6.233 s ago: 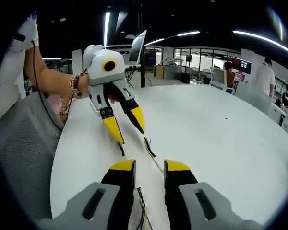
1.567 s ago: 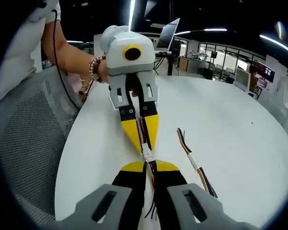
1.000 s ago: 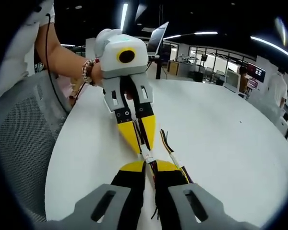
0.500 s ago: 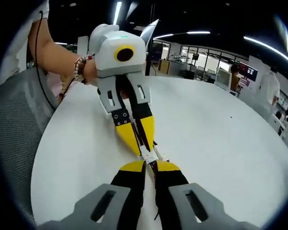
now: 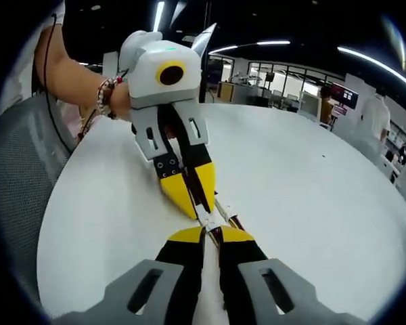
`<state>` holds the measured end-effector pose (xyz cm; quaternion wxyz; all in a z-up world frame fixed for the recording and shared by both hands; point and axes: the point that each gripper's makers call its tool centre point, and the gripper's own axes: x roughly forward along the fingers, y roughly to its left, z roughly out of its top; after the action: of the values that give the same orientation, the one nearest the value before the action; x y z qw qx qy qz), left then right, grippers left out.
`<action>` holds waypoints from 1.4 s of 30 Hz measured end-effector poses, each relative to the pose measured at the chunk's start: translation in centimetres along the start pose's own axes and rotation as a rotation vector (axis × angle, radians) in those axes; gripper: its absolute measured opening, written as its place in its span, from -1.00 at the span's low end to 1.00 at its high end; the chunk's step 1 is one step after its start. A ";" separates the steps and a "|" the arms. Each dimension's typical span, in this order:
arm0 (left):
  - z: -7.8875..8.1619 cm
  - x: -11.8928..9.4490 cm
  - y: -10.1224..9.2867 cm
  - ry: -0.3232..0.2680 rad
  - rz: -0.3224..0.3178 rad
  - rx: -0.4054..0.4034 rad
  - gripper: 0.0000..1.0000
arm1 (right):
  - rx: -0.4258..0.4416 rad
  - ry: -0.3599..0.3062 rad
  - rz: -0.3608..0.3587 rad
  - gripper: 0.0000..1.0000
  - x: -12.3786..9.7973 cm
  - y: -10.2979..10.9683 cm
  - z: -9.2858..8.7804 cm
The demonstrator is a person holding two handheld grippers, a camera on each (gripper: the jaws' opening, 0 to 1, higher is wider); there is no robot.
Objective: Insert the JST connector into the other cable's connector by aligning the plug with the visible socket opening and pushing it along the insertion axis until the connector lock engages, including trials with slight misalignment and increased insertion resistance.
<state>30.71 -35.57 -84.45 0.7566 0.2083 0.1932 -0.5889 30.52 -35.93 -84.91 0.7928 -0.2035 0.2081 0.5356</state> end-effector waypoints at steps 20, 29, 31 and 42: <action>0.1 -0.8 -0.2 0.010 0.027 -0.032 -0.95 | 0.183 -0.055 -0.032 -0.72 -1.0 -1.2 0.6; 2.9 -2.2 0.4 -0.092 0.069 -0.140 -0.62 | 0.213 -0.158 -0.081 -0.61 -2.8 -2.1 3.8; 3.5 -2.6 0.4 -0.114 0.069 -0.154 -0.57 | 0.211 -0.170 -0.091 -0.55 -3.0 -2.2 4.2; 6.3 -5.4 1.2 -0.162 0.131 -0.242 0.18 | 0.215 -0.219 -0.153 -0.37 -5.6 -2.5 6.8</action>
<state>30.91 -34.37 -76.12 0.8261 0.0793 0.1871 -0.5256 31.69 -37.33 -75.96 0.8664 -0.0733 0.1604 0.4672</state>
